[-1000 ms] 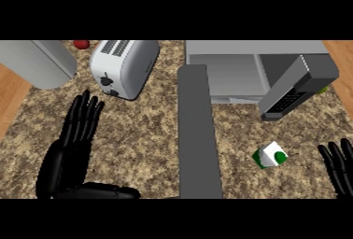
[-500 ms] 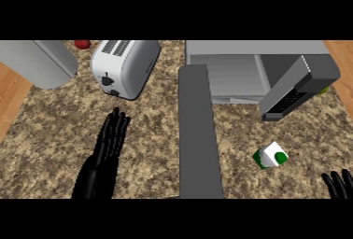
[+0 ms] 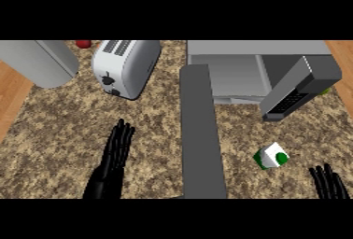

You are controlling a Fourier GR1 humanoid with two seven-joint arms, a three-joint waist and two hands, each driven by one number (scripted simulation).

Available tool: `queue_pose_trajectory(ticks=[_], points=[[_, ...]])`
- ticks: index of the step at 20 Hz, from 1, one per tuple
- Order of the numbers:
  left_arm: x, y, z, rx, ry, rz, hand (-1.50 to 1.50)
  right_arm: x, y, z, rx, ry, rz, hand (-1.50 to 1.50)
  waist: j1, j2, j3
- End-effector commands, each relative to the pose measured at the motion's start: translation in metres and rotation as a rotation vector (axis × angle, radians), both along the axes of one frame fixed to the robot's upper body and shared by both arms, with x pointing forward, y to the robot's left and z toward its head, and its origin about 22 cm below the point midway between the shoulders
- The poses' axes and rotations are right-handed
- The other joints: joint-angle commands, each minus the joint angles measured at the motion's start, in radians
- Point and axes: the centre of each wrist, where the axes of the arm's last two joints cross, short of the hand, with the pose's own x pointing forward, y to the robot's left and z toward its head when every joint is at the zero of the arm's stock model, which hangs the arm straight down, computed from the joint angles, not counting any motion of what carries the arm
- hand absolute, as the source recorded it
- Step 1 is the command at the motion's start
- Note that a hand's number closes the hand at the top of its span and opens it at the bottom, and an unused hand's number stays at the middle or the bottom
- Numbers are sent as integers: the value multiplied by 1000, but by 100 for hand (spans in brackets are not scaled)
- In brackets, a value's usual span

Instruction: Pick up the milk, place it into the microwave and close the microwave

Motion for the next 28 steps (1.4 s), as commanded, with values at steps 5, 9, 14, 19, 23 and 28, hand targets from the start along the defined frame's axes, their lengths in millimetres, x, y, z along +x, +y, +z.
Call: queue_pose_trajectory(ticks=[5, 9, 14, 19, 23, 28], points=[[-3, -2, -2, -33, 39, -40, -150, 49, -2, -34, 8, 17, -51, -150, 3, 1, 0], [-8, 1, -16, -13, 45, -45, -150, 54, -3, -48, -20, 18, -43, -150, 2, 1, 0], [-12, 33, -30, -50, 36, -40, -150, 84, -12, -74, -63, 25, -110, -150, 6, 1, 0], [-10, 53, -16, -47, 42, -18, -150, 104, -25, -84, -106, 28, -129, -150, 7, 2, 0], [-12, 62, -4, -43, 48, -19, -150, 123, -24, -88, -101, 20, -146, -150, 7, 1, 0], [-34, 61, -38, -39, 67, -45, -150, 101, -33, -124, -90, -9, -169, 150, 10, 2, 1]])
